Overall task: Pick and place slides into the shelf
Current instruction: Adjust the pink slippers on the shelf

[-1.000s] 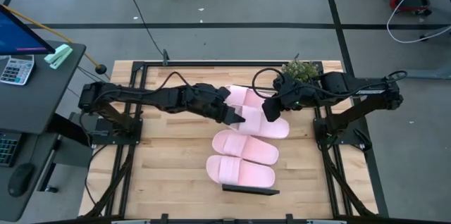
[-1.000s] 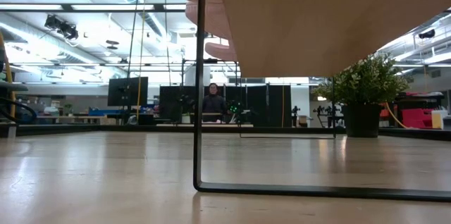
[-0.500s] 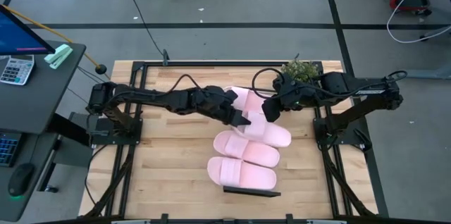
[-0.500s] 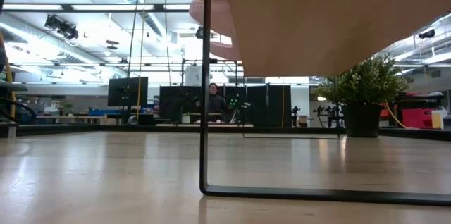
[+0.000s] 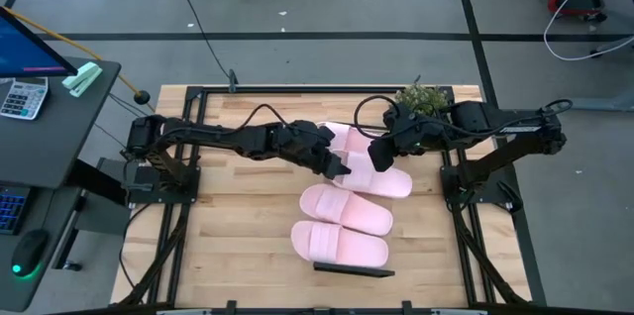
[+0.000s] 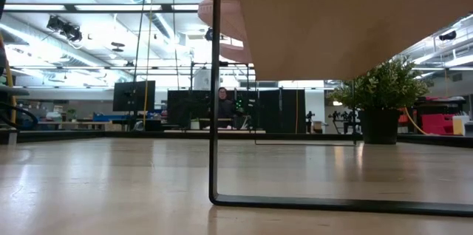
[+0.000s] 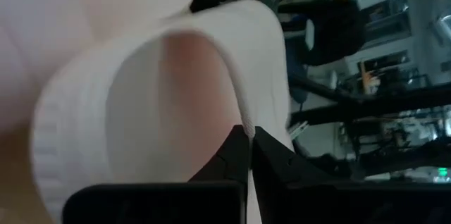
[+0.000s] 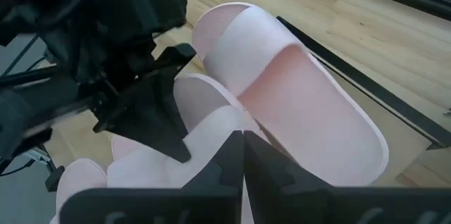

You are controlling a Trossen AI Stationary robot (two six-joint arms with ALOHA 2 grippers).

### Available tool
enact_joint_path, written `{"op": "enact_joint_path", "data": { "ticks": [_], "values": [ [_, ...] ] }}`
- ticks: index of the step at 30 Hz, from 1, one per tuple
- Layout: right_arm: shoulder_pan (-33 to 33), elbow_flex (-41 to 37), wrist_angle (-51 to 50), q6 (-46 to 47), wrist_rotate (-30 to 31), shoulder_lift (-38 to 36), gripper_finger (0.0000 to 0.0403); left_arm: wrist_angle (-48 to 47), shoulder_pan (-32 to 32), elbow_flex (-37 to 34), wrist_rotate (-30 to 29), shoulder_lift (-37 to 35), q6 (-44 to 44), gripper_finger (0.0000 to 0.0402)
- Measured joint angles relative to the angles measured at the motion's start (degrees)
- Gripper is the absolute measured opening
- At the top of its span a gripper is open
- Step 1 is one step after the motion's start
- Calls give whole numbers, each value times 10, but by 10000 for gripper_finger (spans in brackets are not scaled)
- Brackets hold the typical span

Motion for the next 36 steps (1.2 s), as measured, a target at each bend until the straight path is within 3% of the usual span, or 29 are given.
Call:
{"op": "enact_joint_path", "data": {
  "ticks": [7,14,26,36],
  "values": [
    [0,0,0,0,0,0,17,-7,4,-1,-9,7,4,11],
    [0,0,-1,-2,0,0,17,-7,7,-1,80,7,-33,14],
    [-1,0,-1,-6,0,0,17,-7,2,-1,95,6,-67,18],
    [-1,0,0,-6,0,0,17,30,7,-3,70,-22,-84,11]
  ]
}}
